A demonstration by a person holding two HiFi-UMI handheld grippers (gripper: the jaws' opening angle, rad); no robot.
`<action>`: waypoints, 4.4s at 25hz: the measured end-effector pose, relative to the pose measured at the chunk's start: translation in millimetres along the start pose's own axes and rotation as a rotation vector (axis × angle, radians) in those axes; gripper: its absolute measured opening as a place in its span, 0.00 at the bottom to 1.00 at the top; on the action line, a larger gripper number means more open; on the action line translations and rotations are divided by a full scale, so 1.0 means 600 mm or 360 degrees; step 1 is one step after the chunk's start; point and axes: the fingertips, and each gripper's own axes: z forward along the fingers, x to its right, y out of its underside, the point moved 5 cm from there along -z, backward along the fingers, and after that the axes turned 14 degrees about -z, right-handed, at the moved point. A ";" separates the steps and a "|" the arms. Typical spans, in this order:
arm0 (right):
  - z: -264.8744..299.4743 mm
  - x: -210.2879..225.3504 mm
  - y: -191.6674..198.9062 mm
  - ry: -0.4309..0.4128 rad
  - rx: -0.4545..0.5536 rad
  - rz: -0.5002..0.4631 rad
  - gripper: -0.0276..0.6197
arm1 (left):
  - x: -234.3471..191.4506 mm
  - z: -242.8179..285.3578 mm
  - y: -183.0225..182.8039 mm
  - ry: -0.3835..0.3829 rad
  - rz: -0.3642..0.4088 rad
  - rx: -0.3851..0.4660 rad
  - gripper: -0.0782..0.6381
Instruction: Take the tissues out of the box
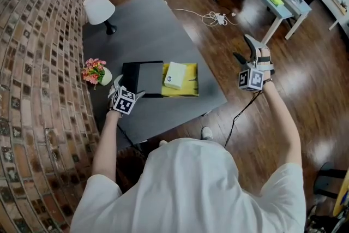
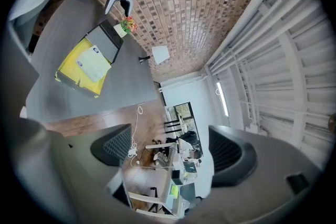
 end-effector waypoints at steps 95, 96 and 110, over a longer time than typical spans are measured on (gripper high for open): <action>-0.122 -0.176 -0.181 -0.0142 0.0251 0.2280 0.72 | 0.254 0.304 -0.120 0.0074 -0.0435 -0.0498 0.75; -0.124 -0.178 -0.179 -0.0144 0.0245 0.2282 0.72 | 0.251 0.306 -0.118 0.0050 -0.0414 -0.0496 0.73; -0.141 -0.187 -0.159 -0.0160 0.0212 0.2303 0.72 | 0.266 0.311 -0.118 -0.0146 -0.0243 -0.0486 0.62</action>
